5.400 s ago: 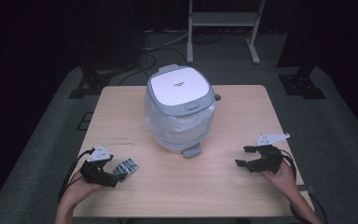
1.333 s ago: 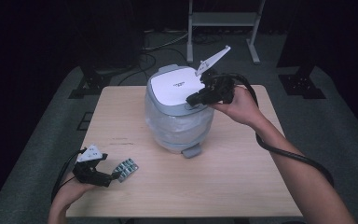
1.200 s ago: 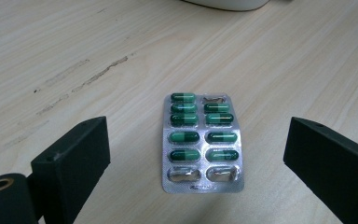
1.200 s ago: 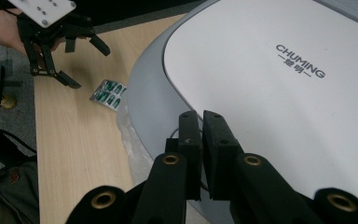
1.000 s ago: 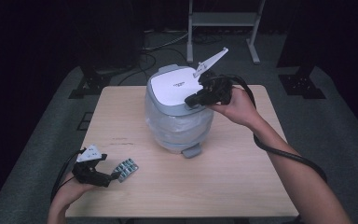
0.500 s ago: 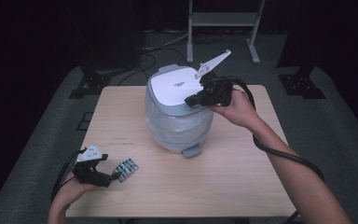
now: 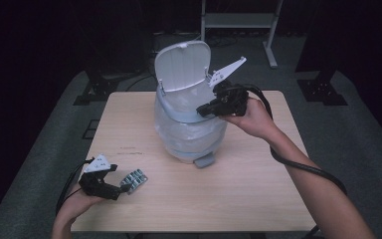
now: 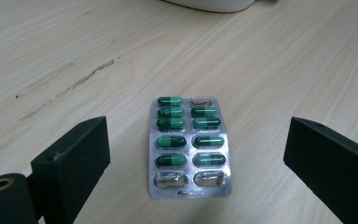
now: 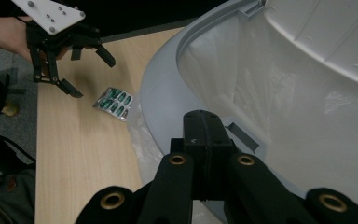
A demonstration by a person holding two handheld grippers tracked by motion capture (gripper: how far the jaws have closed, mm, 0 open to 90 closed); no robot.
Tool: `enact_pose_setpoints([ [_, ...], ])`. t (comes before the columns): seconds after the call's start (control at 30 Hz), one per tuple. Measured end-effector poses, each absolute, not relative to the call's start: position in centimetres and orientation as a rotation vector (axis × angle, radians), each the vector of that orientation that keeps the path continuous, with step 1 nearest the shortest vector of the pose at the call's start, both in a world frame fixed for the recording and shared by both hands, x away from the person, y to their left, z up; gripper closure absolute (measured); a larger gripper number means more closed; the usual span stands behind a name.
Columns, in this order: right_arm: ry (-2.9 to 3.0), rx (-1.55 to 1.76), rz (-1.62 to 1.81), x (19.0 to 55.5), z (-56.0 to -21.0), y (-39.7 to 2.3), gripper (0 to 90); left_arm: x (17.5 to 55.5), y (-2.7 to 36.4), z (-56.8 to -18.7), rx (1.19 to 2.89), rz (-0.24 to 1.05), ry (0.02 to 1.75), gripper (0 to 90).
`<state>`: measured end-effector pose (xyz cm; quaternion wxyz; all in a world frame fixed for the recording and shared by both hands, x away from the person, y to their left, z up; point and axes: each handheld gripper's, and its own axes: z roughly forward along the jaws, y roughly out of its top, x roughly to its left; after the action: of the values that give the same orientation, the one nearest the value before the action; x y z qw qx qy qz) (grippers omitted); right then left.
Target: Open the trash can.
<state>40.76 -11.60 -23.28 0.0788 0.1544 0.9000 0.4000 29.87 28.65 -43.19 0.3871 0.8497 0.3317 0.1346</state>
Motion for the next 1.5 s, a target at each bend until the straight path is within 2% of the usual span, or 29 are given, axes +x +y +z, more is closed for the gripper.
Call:
enact_pose_setpoints([
  [0.1,2.692,0.467,1.198,40.7,-23.1,-11.7,89.7,29.9,28.6,-43.2,2.162,0.344,0.842,6.0],
  [0.2,2.689,0.486,1.189,40.6,-22.9,-12.1,83.4,29.9,28.7,-43.2,2.164,0.347,0.847,6.0],
  [0.4,2.680,0.523,1.213,40.3,-23.1,-13.6,78.9,30.0,28.7,-43.5,2.165,0.338,0.859,6.0],
  [1.03,2.639,0.618,1.205,38.7,-23.4,-18.7,75.0,30.0,28.3,-43.5,2.170,0.338,0.848,6.1],
  [1.5,2.645,0.723,1.191,38.0,-26.4,-21.8,70.0,30.0,28.2,-43.6,2.163,0.333,0.854,6.0],
])
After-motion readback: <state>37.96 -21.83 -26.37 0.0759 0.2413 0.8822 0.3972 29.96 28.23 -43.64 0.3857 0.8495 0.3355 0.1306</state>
